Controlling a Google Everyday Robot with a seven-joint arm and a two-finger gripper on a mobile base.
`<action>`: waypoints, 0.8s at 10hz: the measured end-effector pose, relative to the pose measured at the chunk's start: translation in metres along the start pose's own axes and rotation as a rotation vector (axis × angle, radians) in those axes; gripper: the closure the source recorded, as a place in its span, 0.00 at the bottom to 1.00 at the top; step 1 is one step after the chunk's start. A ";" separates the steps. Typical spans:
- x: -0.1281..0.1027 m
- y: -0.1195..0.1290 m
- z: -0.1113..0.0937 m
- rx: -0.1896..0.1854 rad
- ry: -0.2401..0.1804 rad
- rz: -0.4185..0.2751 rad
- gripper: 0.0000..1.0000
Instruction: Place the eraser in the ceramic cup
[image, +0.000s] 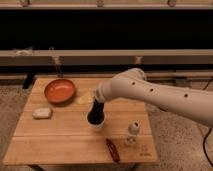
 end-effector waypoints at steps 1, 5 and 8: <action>0.002 0.005 0.011 0.004 0.051 0.003 0.20; 0.028 0.013 0.021 0.062 0.258 0.067 0.20; 0.054 0.025 0.011 0.068 0.278 0.086 0.20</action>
